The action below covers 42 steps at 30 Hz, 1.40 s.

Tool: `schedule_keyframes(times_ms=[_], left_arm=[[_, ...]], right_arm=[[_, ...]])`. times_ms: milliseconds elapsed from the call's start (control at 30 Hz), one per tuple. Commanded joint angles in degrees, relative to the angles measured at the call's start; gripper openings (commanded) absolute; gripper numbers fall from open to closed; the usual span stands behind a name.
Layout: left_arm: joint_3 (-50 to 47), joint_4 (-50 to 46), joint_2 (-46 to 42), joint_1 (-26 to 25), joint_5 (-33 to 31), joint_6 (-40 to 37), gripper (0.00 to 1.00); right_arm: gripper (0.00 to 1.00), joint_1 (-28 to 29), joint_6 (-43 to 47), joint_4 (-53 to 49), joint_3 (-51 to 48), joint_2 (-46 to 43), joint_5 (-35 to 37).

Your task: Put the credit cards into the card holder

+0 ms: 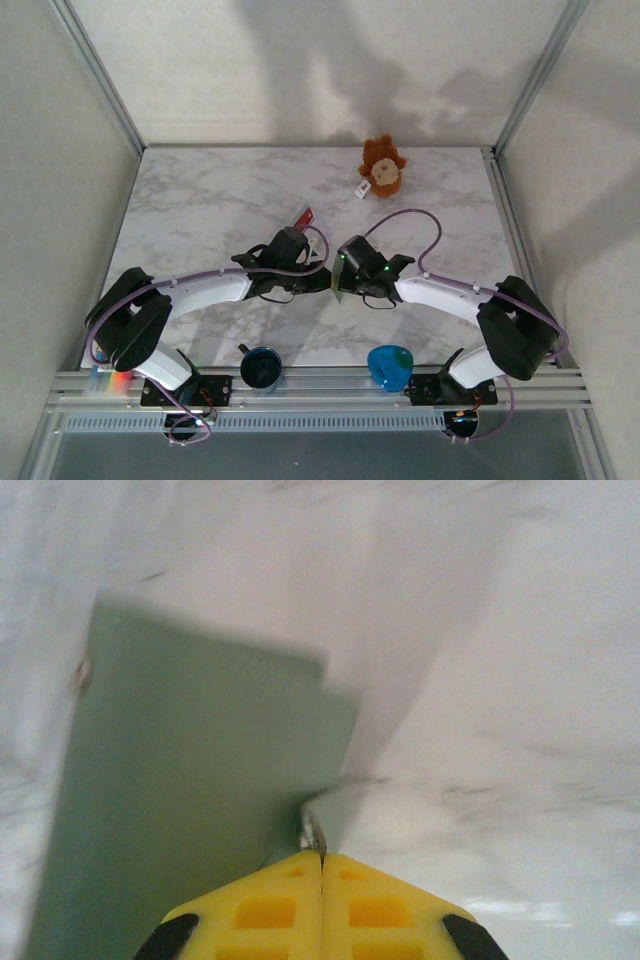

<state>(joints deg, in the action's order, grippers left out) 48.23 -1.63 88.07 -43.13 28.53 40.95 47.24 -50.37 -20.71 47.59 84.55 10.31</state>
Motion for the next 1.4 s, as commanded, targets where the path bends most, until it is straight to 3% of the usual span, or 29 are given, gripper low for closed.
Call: schedule_keyframes(times_ms=[0, 200, 333, 433, 467, 567, 667, 767, 933, 1067, 1167, 1267, 1367], left_arm=[[-0.9, -0.5, -2.7, 0.0, 0.7, -0.6, 0.00], [-2.9, 0.3, -3.5, 0.1, -1.2, -0.2, 0.00], [-3.4, 1.5, -2.0, -0.2, 1.7, 0.4, 0.00], [-3.8, 2.0, -0.2, -0.5, 2.6, 0.4, 0.38], [-3.9, 2.7, 0.2, -0.7, 4.0, 0.3, 0.45], [-6.3, 10.2, -0.6, -1.0, 11.4, 3.3, 0.60], [-5.5, 6.1, -1.5, -1.1, 7.1, 1.4, 0.68], [-3.4, 1.2, -1.2, -1.1, 4.9, -1.2, 0.69], [-3.6, 1.3, -1.5, -1.1, 5.3, -2.8, 0.70], [-4.5, 6.3, -0.5, -0.9, 10.6, -1.6, 0.72], [-4.7, 5.1, 0.2, -0.7, 7.1, -2.4, 0.69], [-5.1, 3.6, 0.5, 0.4, 5.1, -2.6, 0.59], [-5.1, 0.7, -1.3, 0.6, 1.8, -3.9, 0.59]], right_arm=[[0.00, -1.1, 0.2, -8.1, -1.6, 0.0, 9.5], [0.00, -2.5, 4.7, -7.2, -2.9, -2.2, 7.9], [0.00, -2.8, 6.8, -3.9, -4.6, -7.1, 4.6], [0.00, -3.4, 11.0, -2.1, -4.7, -10.0, 1.9], [0.00, -3.5, 12.0, -2.2, -4.6, -11.1, 1.7], [0.00, -4.2, 14.6, -2.0, -3.9, -14.3, -1.4], [0.00, -4.2, 17.0, -3.1, -1.8, -16.2, -4.7], [0.00, -4.2, 18.1, -5.3, 0.6, -16.7, -7.2], [0.00, -4.2, 20.1, -6.7, 4.7, -15.1, -11.6], [0.00, -4.2, 21.3, -7.2, 7.3, -11.6, -12.9], [0.00, -4.9, 21.4, -8.7, 9.1, -8.6, -11.8], [0.00, -6.8, 20.5, -10.9, 9.2, -7.4, -10.2], [0.00, -9.2, 19.9, -12.8, 8.1, -7.8, -10.0]])
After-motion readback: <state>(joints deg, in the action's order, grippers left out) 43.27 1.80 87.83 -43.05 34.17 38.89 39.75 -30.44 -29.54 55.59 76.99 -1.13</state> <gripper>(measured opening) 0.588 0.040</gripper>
